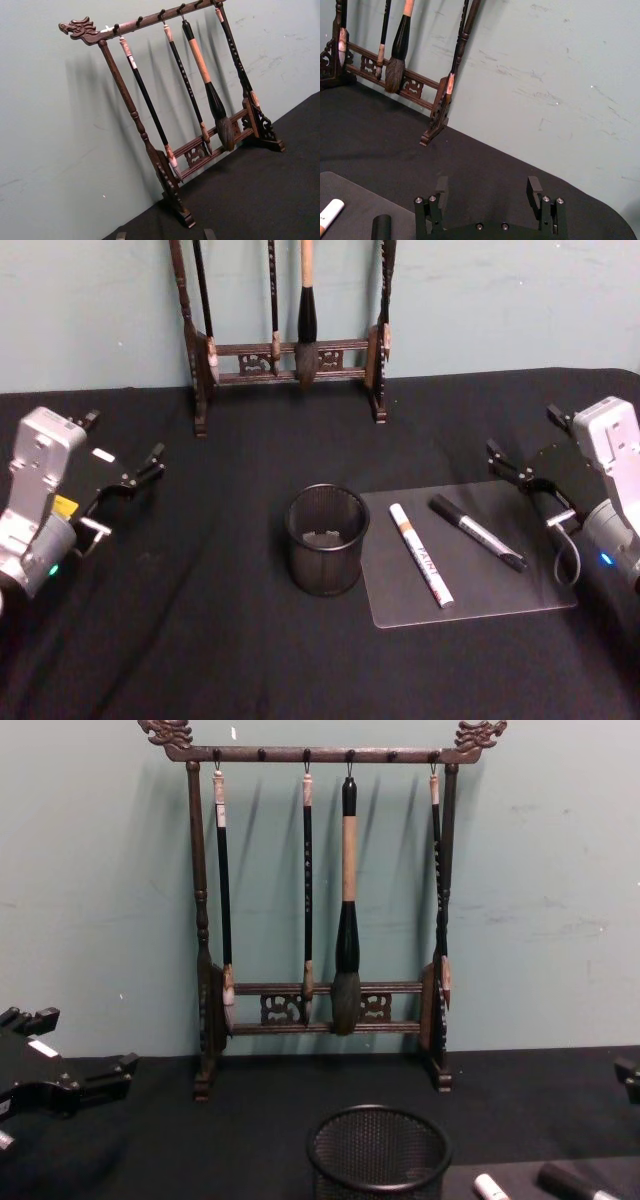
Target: Pick up the water-based marker from the table and place it into the pen holder.
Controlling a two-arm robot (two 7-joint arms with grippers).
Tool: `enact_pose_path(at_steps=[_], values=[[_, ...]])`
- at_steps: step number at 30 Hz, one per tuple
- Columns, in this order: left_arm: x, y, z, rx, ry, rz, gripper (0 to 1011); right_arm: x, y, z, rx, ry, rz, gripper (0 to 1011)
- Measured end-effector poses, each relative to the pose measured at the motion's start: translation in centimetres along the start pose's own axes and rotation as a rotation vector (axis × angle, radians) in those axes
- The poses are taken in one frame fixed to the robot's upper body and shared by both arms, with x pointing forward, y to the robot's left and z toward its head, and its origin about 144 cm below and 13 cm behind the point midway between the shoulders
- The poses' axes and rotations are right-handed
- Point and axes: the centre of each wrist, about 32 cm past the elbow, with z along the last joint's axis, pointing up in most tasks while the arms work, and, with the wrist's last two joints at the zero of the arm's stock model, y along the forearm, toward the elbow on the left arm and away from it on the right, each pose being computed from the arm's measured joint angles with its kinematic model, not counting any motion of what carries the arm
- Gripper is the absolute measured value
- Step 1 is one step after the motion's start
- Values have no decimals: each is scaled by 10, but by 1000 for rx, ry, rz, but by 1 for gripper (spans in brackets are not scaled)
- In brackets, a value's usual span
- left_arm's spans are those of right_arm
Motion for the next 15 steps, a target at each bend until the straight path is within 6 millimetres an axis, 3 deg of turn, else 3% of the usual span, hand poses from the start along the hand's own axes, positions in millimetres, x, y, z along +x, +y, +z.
enact_pose_path(at_steps=[15], values=[[0,0,0,0,0,0,1001,0,0,0,0,0,0,1002]])
